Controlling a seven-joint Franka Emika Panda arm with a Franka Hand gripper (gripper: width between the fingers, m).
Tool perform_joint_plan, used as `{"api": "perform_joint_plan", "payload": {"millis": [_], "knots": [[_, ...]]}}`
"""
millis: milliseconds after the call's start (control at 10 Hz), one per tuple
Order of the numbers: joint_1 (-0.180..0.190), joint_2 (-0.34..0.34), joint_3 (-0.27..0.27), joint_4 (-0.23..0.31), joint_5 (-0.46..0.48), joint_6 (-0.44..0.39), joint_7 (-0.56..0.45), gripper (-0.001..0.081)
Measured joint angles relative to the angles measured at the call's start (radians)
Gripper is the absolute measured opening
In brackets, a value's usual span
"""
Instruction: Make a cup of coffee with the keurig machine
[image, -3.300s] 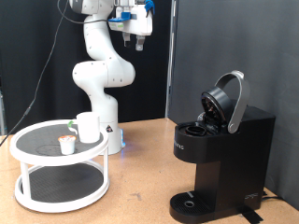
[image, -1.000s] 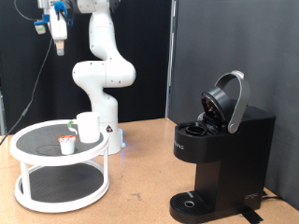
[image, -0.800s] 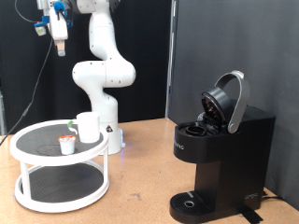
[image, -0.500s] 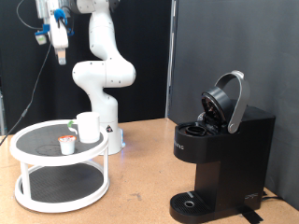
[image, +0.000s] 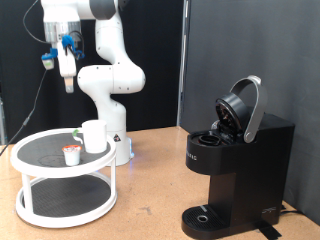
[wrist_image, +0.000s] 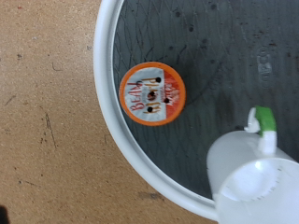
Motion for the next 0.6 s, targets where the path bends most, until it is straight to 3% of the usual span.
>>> {"api": "perform_joint_plan", "payload": {"millis": [600], "knots": [[-0.002, 0.082, 0.007, -0.068, -0.014, 0.164, 0.005, 0.0734]]}}
